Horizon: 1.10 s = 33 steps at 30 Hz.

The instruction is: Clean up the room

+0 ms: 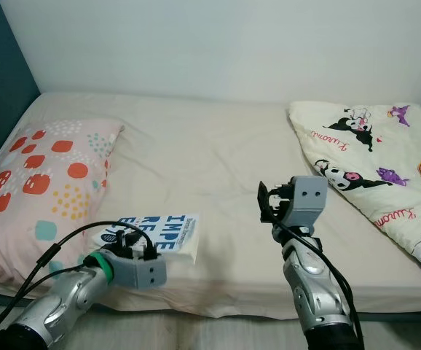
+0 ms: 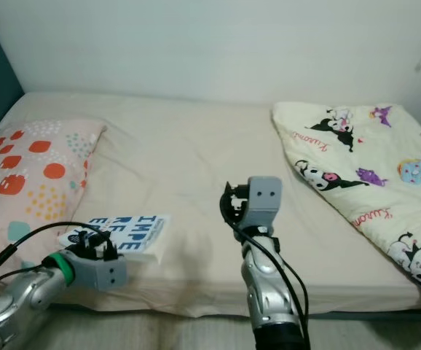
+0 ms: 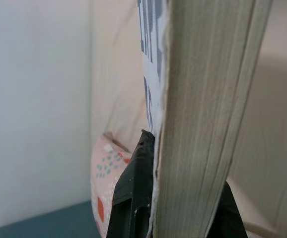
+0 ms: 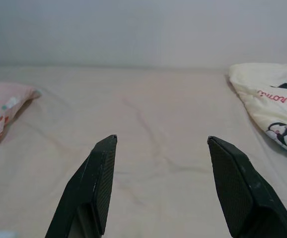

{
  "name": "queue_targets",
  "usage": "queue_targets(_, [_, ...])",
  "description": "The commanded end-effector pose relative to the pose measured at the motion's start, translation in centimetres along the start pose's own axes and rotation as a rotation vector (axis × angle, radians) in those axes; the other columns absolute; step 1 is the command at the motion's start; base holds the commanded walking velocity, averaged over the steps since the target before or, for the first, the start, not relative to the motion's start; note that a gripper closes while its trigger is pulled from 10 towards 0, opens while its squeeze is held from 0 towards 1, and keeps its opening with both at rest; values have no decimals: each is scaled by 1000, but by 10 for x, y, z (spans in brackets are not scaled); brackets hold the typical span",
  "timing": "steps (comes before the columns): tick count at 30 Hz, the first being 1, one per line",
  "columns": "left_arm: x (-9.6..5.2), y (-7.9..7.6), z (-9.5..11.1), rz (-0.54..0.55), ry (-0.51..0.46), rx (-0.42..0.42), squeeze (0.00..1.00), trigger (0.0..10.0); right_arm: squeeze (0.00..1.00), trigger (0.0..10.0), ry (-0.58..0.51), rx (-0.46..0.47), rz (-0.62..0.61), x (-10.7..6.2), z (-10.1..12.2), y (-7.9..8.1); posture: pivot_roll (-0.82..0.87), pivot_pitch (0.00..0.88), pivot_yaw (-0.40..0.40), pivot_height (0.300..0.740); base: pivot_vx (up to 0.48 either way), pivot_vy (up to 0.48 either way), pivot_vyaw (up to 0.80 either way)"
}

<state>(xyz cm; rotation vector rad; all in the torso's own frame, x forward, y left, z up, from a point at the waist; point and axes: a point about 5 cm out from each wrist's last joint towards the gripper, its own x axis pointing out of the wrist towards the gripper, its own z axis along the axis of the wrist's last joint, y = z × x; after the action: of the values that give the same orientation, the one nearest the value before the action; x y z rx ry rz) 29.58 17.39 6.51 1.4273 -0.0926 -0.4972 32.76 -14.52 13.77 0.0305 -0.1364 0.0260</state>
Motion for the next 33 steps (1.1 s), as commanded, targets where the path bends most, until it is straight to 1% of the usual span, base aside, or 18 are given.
queue_targets(1, [0, -4, 5, 10, -34, 21, 0, 10000, 0, 10000, 18, 4, 2, -3, -4, 0, 19, 138, 3, 685, 0, 0, 0])
queue_targets(9, [3, -9, 4, 39, -51, 21, 0, 10000, 0, 10000, 17, 6, -1, -3, -3, -1, 12, 140, 5, 650, 0, 0, 0])
queue_targets(10, [3, -7, 1, 49, -48, 25, 0, 10000, 0, 10000, 19, 6, -3, -3, -3, -1, 13, 138, 5, 640, 0, 0, 0])
queue_targets(15, [2, -3, -6, 64, -35, 30, 0, 10000, 0, 10000, 21, 8, -5, -2, -4, -1, 19, 137, 8, 625, 0, 0, 0])
queue_targets(17, [2, -1, -10, 78, -31, 31, 0, 10000, 0, 10000, 23, 9, -6, -2, -4, -1, 21, 137, 9, 610, 0, 0, 0])
queue_targets(20, [2, 0, -11, 84, -30, 34, 0, 10000, 0, 10000, 23, 10, -6, -2, -4, -1, 21, 137, 9, 605, 0, 0, 0])
queue_targets(23, [-1, 4, -17, 95, -30, 62, 0, 10000, 0, 10000, 32, 13, -1, -3, -6, 0, 27, 153, 4, 590, 0, 0, 0])
queue_targets(25, [-4, 7, -23, 109, -31, 90, 0, 10000, 0, 10000, 39, 14, 4, -4, -7, 0, 27, 162, 2, 590, 0, 0, 0])
queue_targets(26, [-4, 7, -23, 109, -31, 90, 0, 10000, 0, 10000, 39, 14, 4, -4, -7, 0, 27, 162, 2, 590, 0, 0, 0])
queue_targets(27, [-8, 14, -32, 133, -31, 135, 0, 10000, 0, 10000, 44, 19, 17, -5, -8, 0, 29, 180, -5, 590, 0, 0, 0])
queue_targets(28, [-8, 14, -32, 133, -31, 135, 0, 10000, 0, 10000, 44, 19, 17, -5, -8, 0, 29, 180, -5, 590, 0, 0, 0])
queue_targets(29, [-11, 18, -39, 148, -25, 164, 0, 10000, 0, 10000, 47, 26, 25, -6, -8, 1, 29, 180, -5, 590, 0, 0, 0])
queue_targets(30, [-11, 18, -39, 148, -25, 164, 0, 10000, 0, 10000, 47, 26, 25, -6, -8, 1, 29, 180, -5, 590, 0, 0, 0])
queue_targets(32, [-14, 29, -53, 161, -11, 226, 0, 10000, 0, 10000, 44, 41, 55, -8, -7, 3, 27, 212, -23, 590, 0, 0, 0])
queue_targets(33, [-14, 29, -53, 161, -11, 226, 0, 10000, 0, 10000, 44, 41, 55, -8, -7, 3, 27, 212, -23, 590, 0, 0, 0])
